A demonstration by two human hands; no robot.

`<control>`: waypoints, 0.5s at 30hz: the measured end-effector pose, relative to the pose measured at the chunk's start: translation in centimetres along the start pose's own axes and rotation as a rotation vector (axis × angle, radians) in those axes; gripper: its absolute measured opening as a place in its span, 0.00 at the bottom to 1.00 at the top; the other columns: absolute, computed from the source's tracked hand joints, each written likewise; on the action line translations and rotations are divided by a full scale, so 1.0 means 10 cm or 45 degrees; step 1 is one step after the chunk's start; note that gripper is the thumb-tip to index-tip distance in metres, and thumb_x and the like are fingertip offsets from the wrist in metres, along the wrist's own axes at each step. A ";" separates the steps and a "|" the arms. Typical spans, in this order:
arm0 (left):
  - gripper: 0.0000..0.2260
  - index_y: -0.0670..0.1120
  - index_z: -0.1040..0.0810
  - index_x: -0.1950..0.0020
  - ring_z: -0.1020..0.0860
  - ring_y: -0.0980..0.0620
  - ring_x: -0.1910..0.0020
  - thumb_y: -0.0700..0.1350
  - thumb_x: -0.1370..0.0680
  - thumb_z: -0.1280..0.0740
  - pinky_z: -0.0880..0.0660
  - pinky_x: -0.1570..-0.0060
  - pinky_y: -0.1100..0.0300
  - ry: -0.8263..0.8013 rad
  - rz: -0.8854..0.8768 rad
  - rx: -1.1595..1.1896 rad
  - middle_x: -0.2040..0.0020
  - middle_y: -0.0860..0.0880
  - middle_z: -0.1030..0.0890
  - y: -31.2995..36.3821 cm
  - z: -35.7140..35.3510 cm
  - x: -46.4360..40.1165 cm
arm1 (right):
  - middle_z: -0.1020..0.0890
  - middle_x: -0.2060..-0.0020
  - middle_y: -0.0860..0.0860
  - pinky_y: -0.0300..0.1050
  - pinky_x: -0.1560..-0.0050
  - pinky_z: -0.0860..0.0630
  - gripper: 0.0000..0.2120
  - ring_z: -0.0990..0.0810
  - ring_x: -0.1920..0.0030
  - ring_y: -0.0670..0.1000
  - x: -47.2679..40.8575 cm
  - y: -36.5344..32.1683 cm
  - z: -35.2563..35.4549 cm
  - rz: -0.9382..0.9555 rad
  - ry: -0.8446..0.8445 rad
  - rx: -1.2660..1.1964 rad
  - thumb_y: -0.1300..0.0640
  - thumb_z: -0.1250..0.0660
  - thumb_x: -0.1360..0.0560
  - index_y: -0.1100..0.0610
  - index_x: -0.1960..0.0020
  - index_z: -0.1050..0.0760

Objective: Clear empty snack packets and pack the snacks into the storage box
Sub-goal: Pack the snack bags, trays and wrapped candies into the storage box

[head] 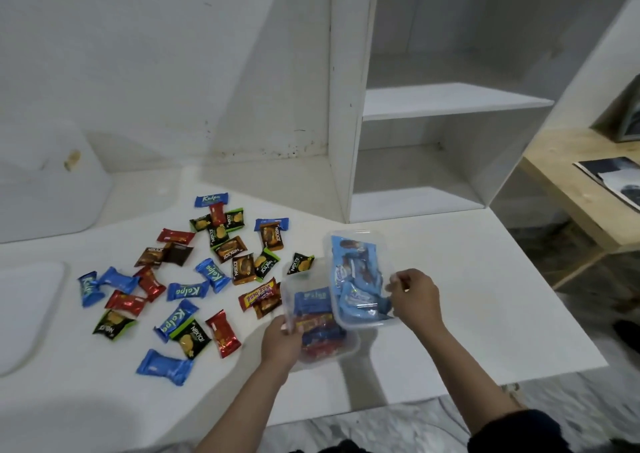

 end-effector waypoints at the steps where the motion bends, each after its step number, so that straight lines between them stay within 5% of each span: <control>1: 0.09 0.44 0.25 0.42 0.23 0.47 0.60 0.40 0.21 0.38 0.29 0.68 0.60 -0.007 0.016 0.014 0.56 0.46 0.21 0.00 0.01 0.01 | 0.17 0.61 0.52 0.46 0.59 0.23 0.05 0.19 0.61 0.56 0.06 -0.08 -0.12 0.013 -0.053 -0.021 0.58 0.38 0.24 0.57 0.57 0.24; 5: 0.19 0.43 0.23 0.45 0.20 0.43 0.51 0.55 0.18 0.48 0.22 0.50 0.48 -0.153 0.189 0.384 0.49 0.42 0.19 -0.07 0.02 0.11 | 0.20 0.62 0.51 0.42 0.61 0.30 0.04 0.22 0.61 0.53 0.33 -0.21 -0.51 0.063 -0.197 0.029 0.60 0.38 0.26 0.58 0.56 0.25; 7: 0.24 0.44 0.22 0.46 0.20 0.44 0.50 0.61 0.20 0.48 0.22 0.51 0.48 -0.241 0.209 0.505 0.50 0.43 0.18 -0.08 0.02 0.17 | 0.19 0.62 0.52 0.44 0.62 0.27 0.04 0.22 0.62 0.54 0.40 -0.22 -0.57 0.095 -0.222 -0.002 0.61 0.39 0.25 0.59 0.54 0.25; 11: 0.25 0.51 0.25 0.42 0.19 0.47 0.47 0.67 0.30 0.37 0.22 0.45 0.48 -0.385 0.117 0.274 0.46 0.48 0.17 -0.05 -0.05 0.25 | 0.20 0.60 0.48 0.30 0.66 0.30 0.06 0.22 0.61 0.48 0.48 -0.17 -0.69 0.060 -0.378 -0.102 0.53 0.38 0.23 0.55 0.51 0.26; 15: 0.23 0.48 0.30 0.37 0.19 0.50 0.49 0.55 0.27 0.30 0.23 0.55 0.54 -0.345 0.081 0.277 0.46 0.49 0.19 -0.04 -0.07 0.26 | 0.21 0.42 0.51 0.45 0.48 0.21 0.30 0.20 0.45 0.51 0.60 0.05 -1.00 -0.275 -0.650 -0.378 0.38 0.34 0.30 0.54 0.35 0.30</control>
Point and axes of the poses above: each hand's wrist, its own x-axis away from the middle knuckle, its own z-axis out of the back of the hand, y = z × x, the point moved 9 cm from there along -x, towards the middle knuckle
